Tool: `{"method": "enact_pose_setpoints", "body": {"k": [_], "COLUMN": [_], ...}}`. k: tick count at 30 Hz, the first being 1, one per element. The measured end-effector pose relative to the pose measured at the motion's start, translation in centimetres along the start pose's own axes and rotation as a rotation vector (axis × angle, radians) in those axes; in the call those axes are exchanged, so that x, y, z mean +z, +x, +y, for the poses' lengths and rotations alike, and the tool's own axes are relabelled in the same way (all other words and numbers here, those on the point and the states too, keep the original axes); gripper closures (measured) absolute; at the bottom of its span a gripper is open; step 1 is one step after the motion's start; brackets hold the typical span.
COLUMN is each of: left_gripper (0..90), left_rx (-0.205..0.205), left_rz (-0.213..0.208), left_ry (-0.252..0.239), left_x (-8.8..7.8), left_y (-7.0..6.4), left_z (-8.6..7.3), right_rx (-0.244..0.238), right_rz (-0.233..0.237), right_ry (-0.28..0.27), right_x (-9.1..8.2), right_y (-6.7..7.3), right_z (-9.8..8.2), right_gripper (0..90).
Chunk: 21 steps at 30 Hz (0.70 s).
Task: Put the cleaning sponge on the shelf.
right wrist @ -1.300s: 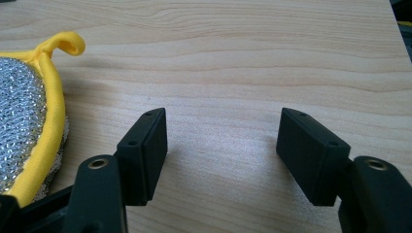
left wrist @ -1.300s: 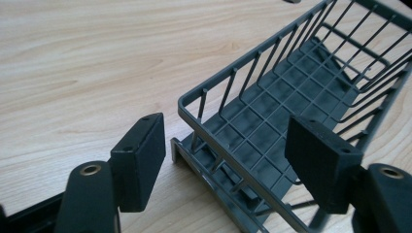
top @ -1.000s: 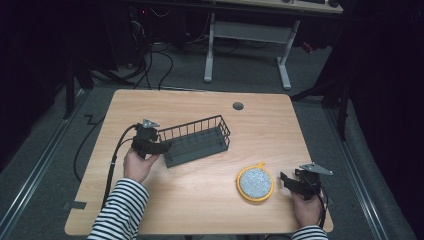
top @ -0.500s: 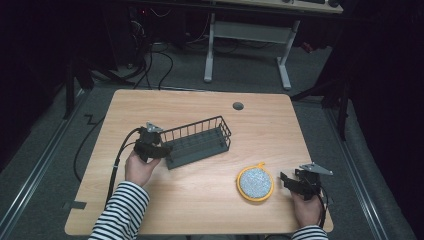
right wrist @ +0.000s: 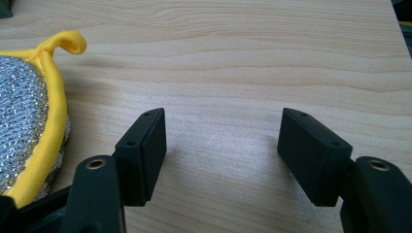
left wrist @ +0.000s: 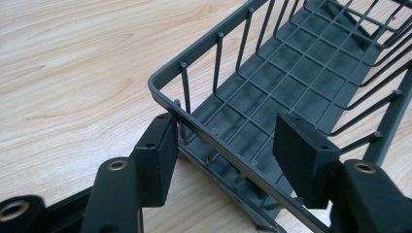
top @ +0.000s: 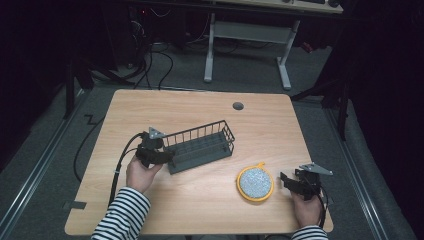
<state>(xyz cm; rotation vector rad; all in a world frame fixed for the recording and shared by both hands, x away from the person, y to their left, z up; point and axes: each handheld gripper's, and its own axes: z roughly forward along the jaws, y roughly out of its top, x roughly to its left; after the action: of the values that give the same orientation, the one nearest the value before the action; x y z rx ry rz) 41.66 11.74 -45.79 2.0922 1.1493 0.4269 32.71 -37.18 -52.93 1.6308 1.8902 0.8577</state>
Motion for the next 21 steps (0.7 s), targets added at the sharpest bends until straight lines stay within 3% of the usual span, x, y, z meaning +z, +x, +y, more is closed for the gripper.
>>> {"method": "enact_pose_setpoints", "body": {"k": [21], "left_gripper": [42.8], "left_rx": [0.014], "left_rz": [-0.042], "left_ry": [-0.011], "left_x": [-0.8], "left_y": [-1.4], "left_z": [-1.0], "right_rx": [0.003], "right_rz": [-0.005], "right_ry": [0.003], "right_x": [0.0], "right_y": [0.1], "right_z": [0.0], "right_gripper": [35.1]}}
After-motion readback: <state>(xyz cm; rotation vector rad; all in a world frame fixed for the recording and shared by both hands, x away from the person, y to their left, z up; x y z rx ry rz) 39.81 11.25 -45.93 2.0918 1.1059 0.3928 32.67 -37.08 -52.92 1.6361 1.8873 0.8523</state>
